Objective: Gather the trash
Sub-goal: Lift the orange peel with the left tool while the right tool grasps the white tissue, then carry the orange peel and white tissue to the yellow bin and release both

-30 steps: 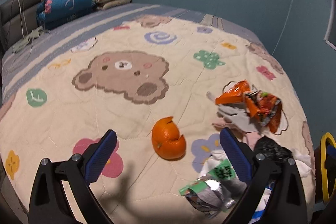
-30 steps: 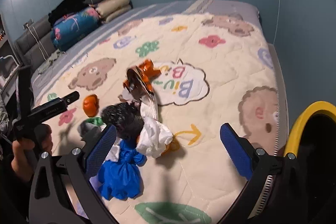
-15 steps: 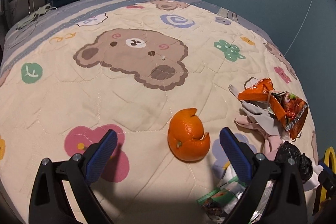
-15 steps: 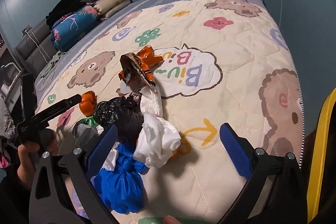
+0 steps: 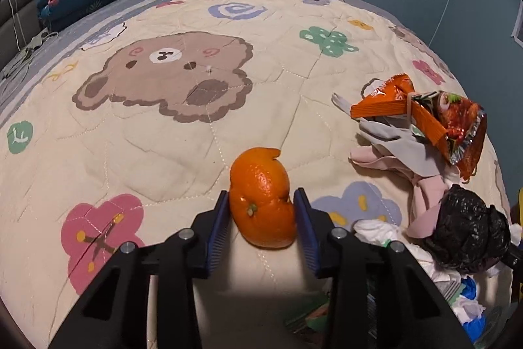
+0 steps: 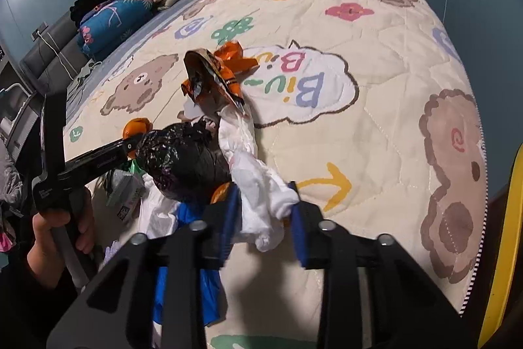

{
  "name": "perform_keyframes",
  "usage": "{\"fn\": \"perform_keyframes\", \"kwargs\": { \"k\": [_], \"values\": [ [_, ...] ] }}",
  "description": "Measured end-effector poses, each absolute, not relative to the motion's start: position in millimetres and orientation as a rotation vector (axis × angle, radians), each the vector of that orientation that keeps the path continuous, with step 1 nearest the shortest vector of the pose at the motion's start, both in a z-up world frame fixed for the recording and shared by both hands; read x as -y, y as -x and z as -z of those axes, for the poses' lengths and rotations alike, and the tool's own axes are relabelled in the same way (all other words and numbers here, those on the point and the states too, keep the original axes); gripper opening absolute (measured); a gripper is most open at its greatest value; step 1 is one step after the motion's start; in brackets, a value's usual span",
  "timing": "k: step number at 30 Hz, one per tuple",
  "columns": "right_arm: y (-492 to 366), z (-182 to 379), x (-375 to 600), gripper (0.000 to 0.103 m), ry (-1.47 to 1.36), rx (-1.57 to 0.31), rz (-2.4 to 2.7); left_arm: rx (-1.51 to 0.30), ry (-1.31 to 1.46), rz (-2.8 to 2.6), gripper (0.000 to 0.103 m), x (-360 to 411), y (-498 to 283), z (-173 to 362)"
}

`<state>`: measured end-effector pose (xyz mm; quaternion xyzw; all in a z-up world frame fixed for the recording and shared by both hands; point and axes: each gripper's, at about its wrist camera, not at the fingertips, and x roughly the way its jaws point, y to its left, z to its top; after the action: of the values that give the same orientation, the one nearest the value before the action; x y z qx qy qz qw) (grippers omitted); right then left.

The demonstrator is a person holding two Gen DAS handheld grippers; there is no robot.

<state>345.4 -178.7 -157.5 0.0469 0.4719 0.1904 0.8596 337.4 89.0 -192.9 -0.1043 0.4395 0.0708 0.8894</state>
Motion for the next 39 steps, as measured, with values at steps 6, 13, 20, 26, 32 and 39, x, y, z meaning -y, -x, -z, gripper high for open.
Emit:
{"fn": "perform_keyframes", "kwargs": {
  "k": [6, 13, 20, 26, 32, 39],
  "values": [
    [-343, 148, 187, 0.013, -0.146, -0.972, -0.425, -0.9, 0.282, -0.138, 0.033, -98, -331, 187],
    [-327, 125, 205, 0.012, -0.179, -0.887, -0.422, -0.841, 0.332, -0.132, 0.032, -102, -315, 169],
    [-303, 102, 226, 0.012, -0.249, -0.818, -0.437, -0.761, 0.287, -0.104, 0.032, -92, -293, 143],
    [-280, 85, 249, 0.012, -0.316, -0.784, -0.428, -0.686, 0.264, -0.034, 0.032, -69, -268, 113],
    [-263, 69, 273, 0.012, -0.345, -0.764, -0.392, -0.616, 0.231, 0.045, 0.032, -41, -249, 80],
    [-242, 45, 302, 0.012, -0.377, -0.731, -0.387, -0.553, 0.193, 0.154, 0.032, 0, -232, 38]
  ]
}}
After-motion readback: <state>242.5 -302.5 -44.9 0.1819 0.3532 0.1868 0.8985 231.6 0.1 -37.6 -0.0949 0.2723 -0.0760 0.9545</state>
